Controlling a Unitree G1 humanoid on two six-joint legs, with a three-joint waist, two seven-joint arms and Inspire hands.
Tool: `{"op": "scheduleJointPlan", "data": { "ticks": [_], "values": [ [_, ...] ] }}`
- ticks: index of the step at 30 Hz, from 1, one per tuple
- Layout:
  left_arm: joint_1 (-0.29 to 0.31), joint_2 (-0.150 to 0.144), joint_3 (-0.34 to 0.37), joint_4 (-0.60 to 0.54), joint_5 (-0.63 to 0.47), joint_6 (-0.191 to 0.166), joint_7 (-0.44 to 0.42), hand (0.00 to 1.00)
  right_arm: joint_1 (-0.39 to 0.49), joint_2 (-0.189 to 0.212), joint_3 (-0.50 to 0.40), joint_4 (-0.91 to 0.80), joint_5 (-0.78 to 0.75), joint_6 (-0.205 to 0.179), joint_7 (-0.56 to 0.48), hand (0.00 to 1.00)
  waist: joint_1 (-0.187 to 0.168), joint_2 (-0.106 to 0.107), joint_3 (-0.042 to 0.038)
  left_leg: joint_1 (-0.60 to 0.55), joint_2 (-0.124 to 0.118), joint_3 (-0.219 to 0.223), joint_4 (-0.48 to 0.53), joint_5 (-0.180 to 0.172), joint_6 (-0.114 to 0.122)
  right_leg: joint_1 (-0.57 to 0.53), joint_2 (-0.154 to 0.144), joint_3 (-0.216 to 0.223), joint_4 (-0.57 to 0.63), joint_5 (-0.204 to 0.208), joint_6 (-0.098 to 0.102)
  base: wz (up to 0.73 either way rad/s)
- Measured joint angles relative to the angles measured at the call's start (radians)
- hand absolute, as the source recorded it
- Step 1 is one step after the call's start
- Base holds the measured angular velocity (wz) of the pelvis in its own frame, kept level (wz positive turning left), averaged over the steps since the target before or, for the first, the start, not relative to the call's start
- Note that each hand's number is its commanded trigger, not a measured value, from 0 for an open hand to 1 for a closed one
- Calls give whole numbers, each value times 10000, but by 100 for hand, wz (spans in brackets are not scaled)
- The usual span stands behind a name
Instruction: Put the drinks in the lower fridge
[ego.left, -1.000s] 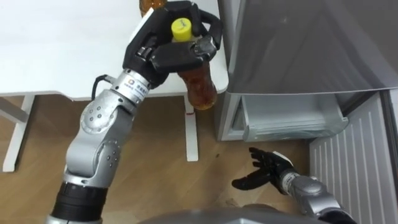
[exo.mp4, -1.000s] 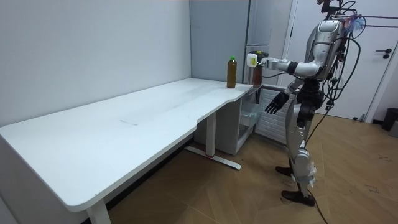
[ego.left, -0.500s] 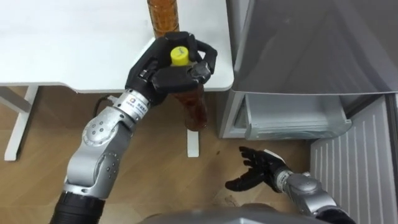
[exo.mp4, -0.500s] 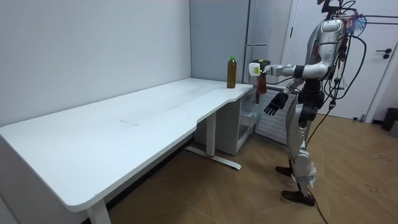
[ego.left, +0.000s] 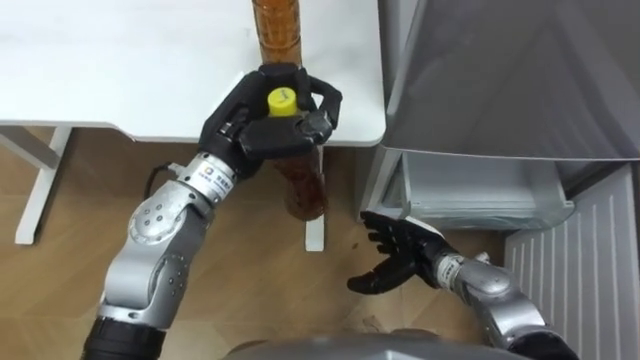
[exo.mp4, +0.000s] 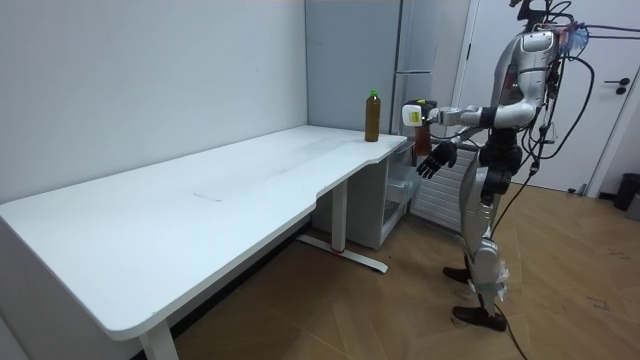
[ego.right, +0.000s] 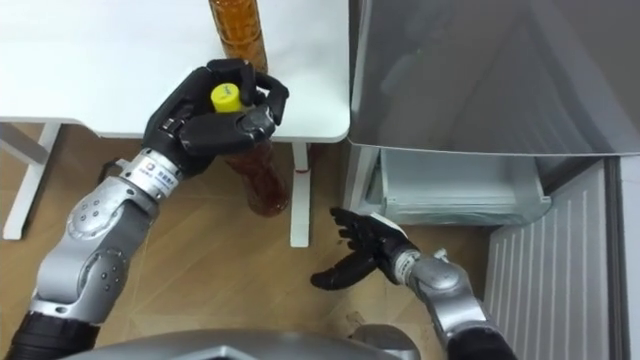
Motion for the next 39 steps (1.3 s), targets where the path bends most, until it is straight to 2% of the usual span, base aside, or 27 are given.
{"op": "scheduleJointPlan", "data": {
  "ticks": [5, 9, 15, 21, 31, 39],
  "values": [
    [164, 6, -5, 2, -27, -5, 3, 100, 71, -29, 318, -478, 61, 8, 523, 0, 259, -102, 43, 119, -10, 16, -4, 0, 0, 82, -19, 16, 74, 0, 0, 0],
    [347, 26, -6, 110, -23, -17, 1, 100, 107, -33, 368, -1005, 159, 13, 941, 0, 288, -165, 73, 75, -27, -72, 44, -1, 0, 156, -52, -97, 59, -6, 6, 8],
    [484, 64, -57, 128, 95, -21, -35, 100, 94, -17, 365, -1822, 330, 12, 1650, 0, 270, -114, 94, -43, -21, -189, 75, -2, -1, 126, -49, -198, 21, 0, -3, 6],
    [490, 68, -225, 129, 94, -92, -32, 100, 102, -11, 370, -2124, 801, 9, 1812, 0, 267, 92, 64, -215, -16, -189, 83, -1, -2, -75, -44, -185, 69, 0, -3, 0],
    [536, 58, -319, 552, 90, -98, -118, 100, 94, -60, 373, -2319, 1558, 23, 2021, 0, 259, 86, 66, -214, -13, -156, 62, -1, -1, -77, -48, -189, 70, 0, -3, 0],
    [548, 64, -1092, 613, 88, -98, -110, 100, -61, -69, 834, -2325, 2178, 57, 2091, 0, 260, 22, 62, -209, -22, -90, 80, -1, -2, -104, -51, -132, 79, 0, -2, -1]
  ]
}}
